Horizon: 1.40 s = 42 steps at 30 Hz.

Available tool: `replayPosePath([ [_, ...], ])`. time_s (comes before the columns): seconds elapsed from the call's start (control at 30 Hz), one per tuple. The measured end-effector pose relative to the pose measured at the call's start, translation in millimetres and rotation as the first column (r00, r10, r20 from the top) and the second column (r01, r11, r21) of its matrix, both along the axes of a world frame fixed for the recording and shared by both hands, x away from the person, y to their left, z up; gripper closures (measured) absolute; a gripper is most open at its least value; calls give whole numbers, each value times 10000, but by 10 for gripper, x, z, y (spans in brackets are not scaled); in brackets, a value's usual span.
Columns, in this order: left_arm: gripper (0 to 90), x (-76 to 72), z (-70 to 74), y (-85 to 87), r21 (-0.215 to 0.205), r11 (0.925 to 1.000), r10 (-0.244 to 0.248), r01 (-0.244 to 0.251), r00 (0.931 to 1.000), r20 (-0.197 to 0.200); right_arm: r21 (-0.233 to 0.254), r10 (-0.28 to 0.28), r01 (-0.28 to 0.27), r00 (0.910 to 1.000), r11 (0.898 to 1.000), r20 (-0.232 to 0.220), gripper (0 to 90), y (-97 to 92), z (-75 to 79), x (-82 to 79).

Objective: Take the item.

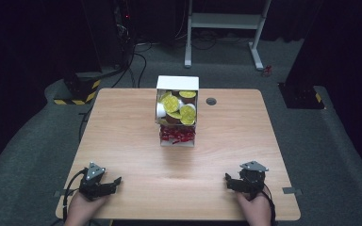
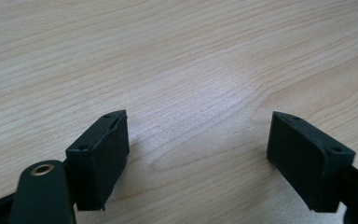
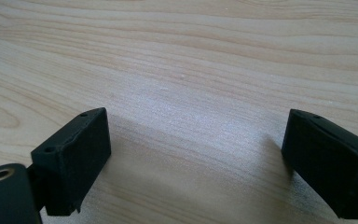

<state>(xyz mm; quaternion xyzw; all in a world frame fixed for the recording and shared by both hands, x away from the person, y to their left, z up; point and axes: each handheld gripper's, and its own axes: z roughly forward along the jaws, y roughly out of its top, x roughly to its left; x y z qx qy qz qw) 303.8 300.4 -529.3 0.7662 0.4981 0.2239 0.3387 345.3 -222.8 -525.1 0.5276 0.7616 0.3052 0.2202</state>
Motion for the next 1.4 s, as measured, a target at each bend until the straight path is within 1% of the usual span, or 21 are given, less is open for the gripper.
replayPosePath([
  [0.2,223,12,7,-6,42,10000,31,-31,10000,-42,-4,14,-14,10000,10000,3,78,0,0,1],
  [0.33,263,-7,7,-9,-13,10000,29,-29,10000,16,25,-45,45,10000,10000,16,79,11,-3,7],
  [0.43,271,6,18,-12,74,9999,-75,76,10000,-52,21,-135,135,9999,9999,31,79,17,-4,3],
  [0.53,297,30,31,-31,55,9999,-119,119,9999,-54,27,-95,95,10000,10000,26,78,15,-4,10],
  [0.57,297,41,43,-38,-8,9999,-151,151,9999,-75,25,-94,94,10000,10000,28,78,16,-4,11],
  [0.63,300,62,64,-65,-102,9998,-189,189,9998,26,27,-97,97,9999,9999,26,79,16,-4,11],
  [0.7,299,69,74,-80,-165,9995,-250,251,9997,45,29,-91,91,10000,10000,23,79,15,-3,10],
  [0.77,300,89,108,-131,-429,9972,-612,613,9981,26,17,-81,81,10000,10000,30,79,13,-3,10],
  [0.83,300,97,125,-188,-365,9968,-713,716,9974,90,16,-79,79,10000,10000,32,79,13,-3,10],
  [0.87,301,97,125,-188,-365,9968,-713,716,9974,90,16,-79,79,10000,10000,32,79,13,-3,10],
  [0.9,303,109,153,-227,-218,9963,-827,829,9965,118,8,-75,75,10000,10000,31,79,12,-3,10],
  [0.93,302,116,168,-252,-249,9960,-855,858,9962,132,10,-77,77,10000,10000,29,79,12,-3,11],
  [0.97,302,117,179,-263,-211,9960,-860,863,9961,173,13,-70,70,10000,10000,25,79,12,-3,11],
  [1.0,303,118,193,-274,-82,9962,-869,872,9958,303,11,-69,69,10000,10000,26,79,12,-3,11],
  [1.1,307,123,219,-292,-24,9958,-919,920,9953,314,15,-75,75,10000,10000,24,79,13,-3,10],
  [1.17,308,126,232,-312,-132,9962,-853,856,9961,234,11,-69,69,10000,10000,27,79,12,-3,11],
  [1.2,308,136,235,-307,-188,9960,-866,872,9958,289,11,-68,68,10000,10000,27,79,12,-3,11],
  [1.23,308,138,237,-313,-367,9960,-799,809,9964,273,12,-65,65,10000,10000,27,79,12,-3,11],
  [1.3,316,151,243,-335,-328,9962,-794,808,9960,404,5,-47,47,10000,10000,30,79,11,-3,9],
  [1.4,318,171,251,-355,-354,9958,-835,850,9956,424,22,-79,79,10000,10000,15,79,12,-2,4],
])
